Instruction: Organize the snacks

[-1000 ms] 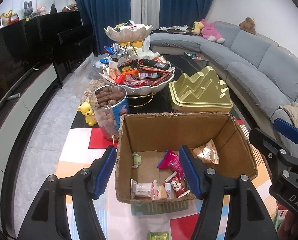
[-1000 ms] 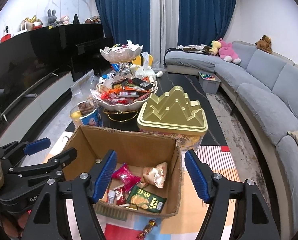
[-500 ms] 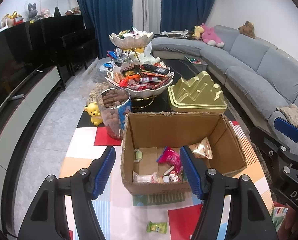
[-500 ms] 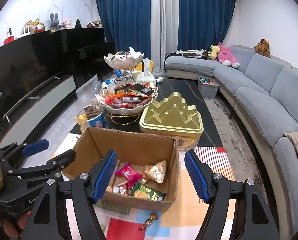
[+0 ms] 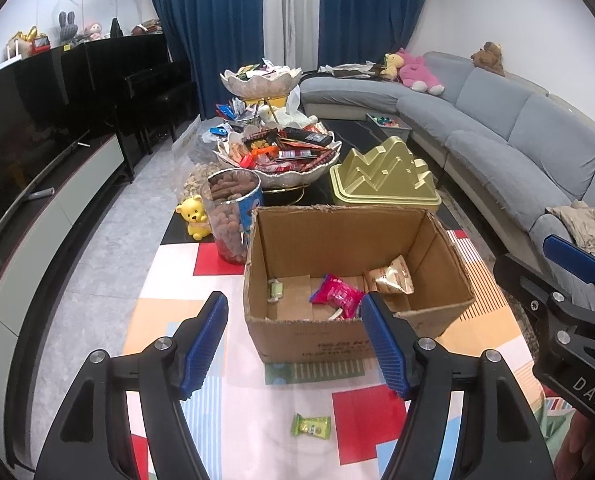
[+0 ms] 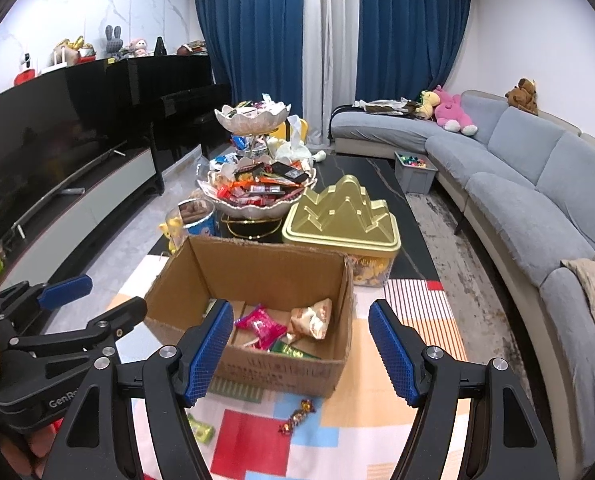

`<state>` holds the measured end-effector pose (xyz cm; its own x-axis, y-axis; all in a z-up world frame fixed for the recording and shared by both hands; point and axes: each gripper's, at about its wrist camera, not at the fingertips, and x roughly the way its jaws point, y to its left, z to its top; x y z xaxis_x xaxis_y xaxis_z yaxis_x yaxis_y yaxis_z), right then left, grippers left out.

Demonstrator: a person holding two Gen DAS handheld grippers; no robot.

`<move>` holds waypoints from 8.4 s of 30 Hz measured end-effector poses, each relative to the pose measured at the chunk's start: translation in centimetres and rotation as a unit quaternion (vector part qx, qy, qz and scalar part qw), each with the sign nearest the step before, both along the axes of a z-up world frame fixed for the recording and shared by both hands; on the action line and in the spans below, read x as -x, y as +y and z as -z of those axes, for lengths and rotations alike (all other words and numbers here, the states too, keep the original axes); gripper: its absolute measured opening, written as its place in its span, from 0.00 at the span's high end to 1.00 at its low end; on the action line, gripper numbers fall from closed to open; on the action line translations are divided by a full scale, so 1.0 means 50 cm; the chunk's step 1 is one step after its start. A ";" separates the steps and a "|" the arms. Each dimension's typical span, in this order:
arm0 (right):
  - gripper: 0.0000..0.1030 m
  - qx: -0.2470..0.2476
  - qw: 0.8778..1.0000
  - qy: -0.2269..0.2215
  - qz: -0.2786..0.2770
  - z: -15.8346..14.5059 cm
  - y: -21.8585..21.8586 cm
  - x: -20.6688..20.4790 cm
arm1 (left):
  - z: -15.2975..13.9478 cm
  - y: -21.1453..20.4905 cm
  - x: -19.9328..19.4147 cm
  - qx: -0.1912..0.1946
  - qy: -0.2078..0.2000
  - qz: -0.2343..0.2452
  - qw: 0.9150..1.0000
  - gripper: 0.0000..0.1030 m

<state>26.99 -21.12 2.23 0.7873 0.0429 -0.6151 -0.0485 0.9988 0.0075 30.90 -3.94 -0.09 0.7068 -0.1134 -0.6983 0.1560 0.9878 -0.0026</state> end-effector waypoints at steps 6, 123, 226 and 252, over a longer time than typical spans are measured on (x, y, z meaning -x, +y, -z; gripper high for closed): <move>0.24 0.006 1.000 0.003 0.000 0.013 -0.001 0.026 | 0.009 0.002 0.026 0.000 0.000 0.000 1.000 0.30; 0.80 -0.026 0.990 0.130 -0.047 0.430 0.002 -0.051 | 0.415 -0.015 0.073 -0.008 0.076 -0.014 0.997 0.68; 0.55 -0.026 0.999 0.024 -0.032 0.090 0.003 -0.159 | 0.096 -0.030 -0.181 0.007 -0.030 -0.002 1.000 0.43; 0.23 -0.007 1.000 0.002 0.011 0.033 -0.013 -0.086 | 0.038 0.004 -0.099 -0.005 -0.058 -0.039 0.998 0.09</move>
<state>31.29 -21.79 0.57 0.7856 0.0354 -0.6177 -0.0274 0.9994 0.0224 35.85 -3.73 -1.99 0.7891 -0.0484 -0.6123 0.0774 0.9968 0.0209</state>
